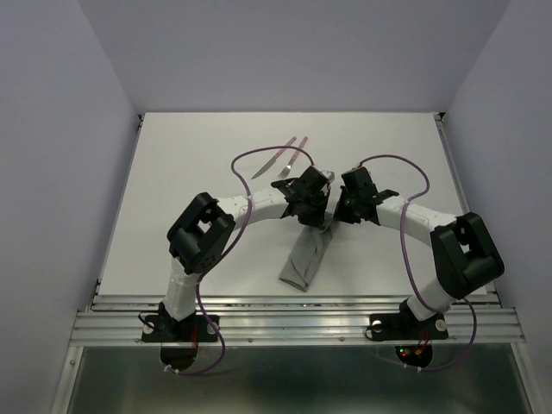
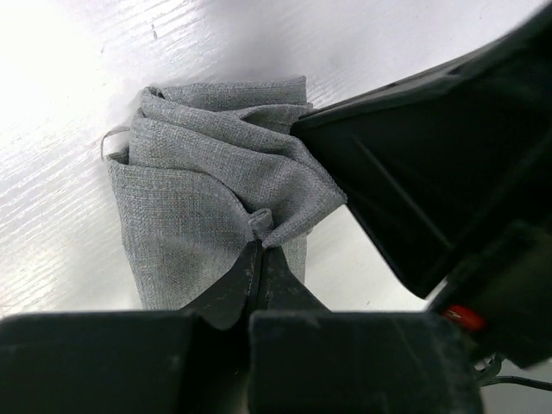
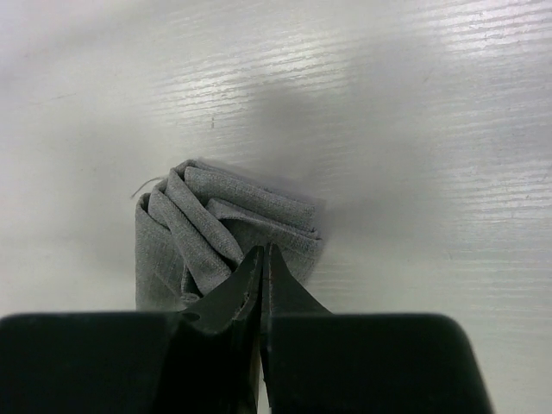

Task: Fold the napkin into a case and place the utensils inside
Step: Stuff the smaller-rectangle-folded napkin at the center of the board.

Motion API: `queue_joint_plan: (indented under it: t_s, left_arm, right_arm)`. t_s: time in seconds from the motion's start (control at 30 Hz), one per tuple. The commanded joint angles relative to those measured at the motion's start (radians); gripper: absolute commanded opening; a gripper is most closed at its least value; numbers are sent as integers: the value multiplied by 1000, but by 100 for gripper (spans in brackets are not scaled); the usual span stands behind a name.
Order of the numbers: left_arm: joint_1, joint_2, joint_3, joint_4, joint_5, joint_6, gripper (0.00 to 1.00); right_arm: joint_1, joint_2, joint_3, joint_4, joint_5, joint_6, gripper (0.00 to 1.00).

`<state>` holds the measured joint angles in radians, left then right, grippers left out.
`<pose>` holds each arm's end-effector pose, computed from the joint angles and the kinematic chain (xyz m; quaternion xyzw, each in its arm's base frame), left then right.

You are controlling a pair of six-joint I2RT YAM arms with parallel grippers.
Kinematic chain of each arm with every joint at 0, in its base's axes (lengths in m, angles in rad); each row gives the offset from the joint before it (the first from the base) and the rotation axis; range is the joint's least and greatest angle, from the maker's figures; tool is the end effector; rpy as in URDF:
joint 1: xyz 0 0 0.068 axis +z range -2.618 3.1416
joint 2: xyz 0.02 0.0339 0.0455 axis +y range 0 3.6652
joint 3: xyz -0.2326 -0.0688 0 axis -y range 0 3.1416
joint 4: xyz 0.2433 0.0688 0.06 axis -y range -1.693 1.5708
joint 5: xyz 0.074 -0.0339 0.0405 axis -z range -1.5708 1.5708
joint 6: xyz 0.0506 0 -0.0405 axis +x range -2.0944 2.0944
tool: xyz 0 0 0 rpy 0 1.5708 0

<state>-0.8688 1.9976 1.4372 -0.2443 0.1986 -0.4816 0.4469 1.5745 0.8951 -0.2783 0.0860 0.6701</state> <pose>0.2765 -0.3424 0.1577 0.2139 0.8986 -0.3042 0.2328 0.2899 0.1341 0.1381 0.1190 0.9451 0.1250 0.2774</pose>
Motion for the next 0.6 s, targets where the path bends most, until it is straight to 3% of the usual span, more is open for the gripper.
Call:
queue_joint_plan:
  t_s: [0.0, 0.33, 0.57]
  left_arm:
    - [17, -88, -40, 52, 45, -15, 0]
    - [22, -149, -126, 138, 61, -44, 0]
    - [43, -183, -147, 186, 61, -54, 0]
  right_arm:
    - [10, -54, -21, 44, -5, 23, 1]
    - [21, -76, -21, 15, -11, 8, 1]
    - [53, -80, -15, -5, -12, -27, 15]
